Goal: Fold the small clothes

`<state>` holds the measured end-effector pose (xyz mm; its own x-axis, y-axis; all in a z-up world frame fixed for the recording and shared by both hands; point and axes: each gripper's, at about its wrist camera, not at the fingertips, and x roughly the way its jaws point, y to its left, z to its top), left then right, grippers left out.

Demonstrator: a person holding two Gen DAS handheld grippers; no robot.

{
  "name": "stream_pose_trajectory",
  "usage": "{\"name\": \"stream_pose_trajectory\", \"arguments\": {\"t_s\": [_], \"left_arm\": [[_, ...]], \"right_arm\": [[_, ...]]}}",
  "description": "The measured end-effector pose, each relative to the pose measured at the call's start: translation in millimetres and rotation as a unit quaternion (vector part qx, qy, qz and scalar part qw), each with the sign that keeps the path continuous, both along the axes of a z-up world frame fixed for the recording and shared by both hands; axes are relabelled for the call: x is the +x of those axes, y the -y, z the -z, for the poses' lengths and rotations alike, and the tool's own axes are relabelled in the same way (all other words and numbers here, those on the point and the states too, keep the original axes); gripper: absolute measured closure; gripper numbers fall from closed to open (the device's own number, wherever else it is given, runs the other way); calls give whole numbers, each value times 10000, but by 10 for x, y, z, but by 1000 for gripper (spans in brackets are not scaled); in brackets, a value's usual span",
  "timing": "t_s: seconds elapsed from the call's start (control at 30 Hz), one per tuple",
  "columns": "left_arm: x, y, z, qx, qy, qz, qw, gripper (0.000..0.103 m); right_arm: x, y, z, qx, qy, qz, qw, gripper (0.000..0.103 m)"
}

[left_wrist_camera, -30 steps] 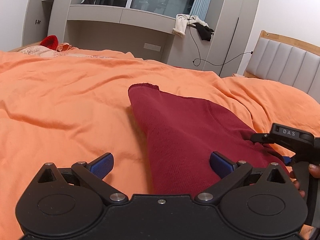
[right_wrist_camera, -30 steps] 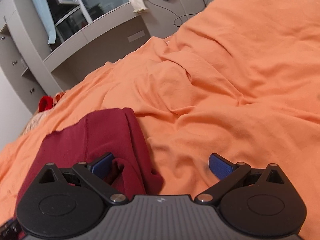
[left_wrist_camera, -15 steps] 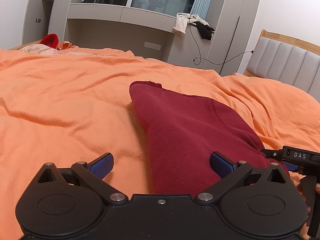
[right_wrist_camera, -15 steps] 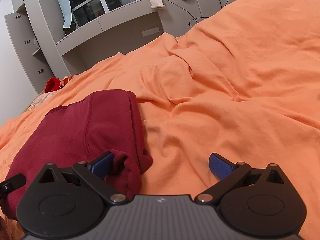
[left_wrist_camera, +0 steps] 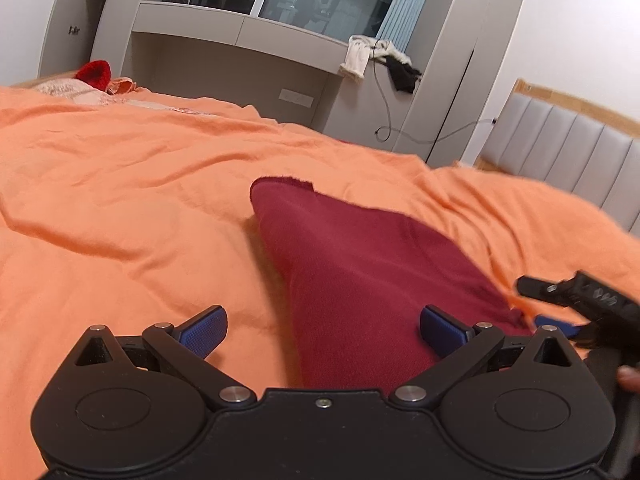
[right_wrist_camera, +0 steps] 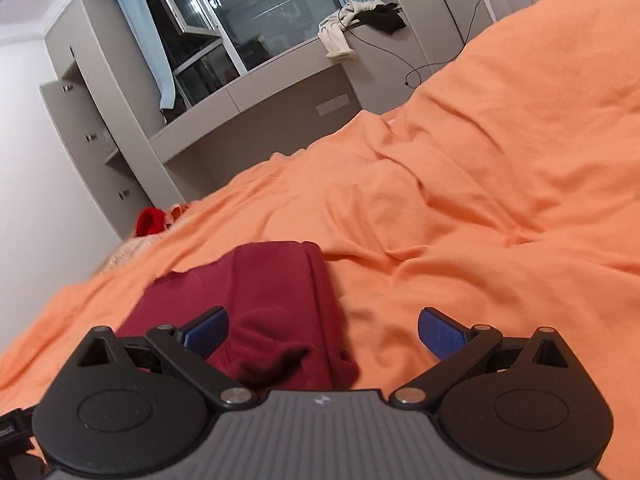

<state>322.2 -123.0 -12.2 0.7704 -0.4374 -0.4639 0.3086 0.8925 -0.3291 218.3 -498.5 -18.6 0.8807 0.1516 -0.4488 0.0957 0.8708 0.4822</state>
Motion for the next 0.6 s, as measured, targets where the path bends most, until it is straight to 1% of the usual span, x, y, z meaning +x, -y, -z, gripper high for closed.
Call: {"name": "stream_pose_trajectory", "arguments": {"t_s": [0.07, 0.13, 0.2, 0.23, 0.33, 0.43, 0.5, 0.57, 0.6], "left_arm": [[23, -62, -42, -198, 28, 41, 9998, 1], [80, -116, -91, -315, 34, 61, 9995, 1], [169, -140, -137, -322, -31, 86, 9994, 1], [234, -152, -150, -314, -99, 114, 9994, 1], [446, -151, -124, -231, -431, 306, 9983, 1], [604, -114, -11, 18, -684, 559, 9961, 1], [653, -120, 108, -90, -725, 610, 9955, 1], [663, -119, 199, -248, -855, 515, 9947, 1], [664, -105, 197, -220, -860, 515, 9947, 1]], "right_arm": [[115, -3, 14, 90, 47, -263, 9996, 0], [252, -33, -3, -55, 109, -639, 9979, 0], [366, -50, -17, -267, 122, -753, 9967, 0], [412, -45, -13, -292, 121, -796, 9963, 0], [580, -19, 34, -174, 4, -1133, 9934, 0], [684, 9, 104, 189, -194, -1246, 9918, 0], [693, -5, 152, 338, -290, -1223, 9915, 0], [706, -43, 171, 296, -329, -1225, 9915, 0], [698, -56, 171, 230, -339, -1193, 9920, 4]]}}
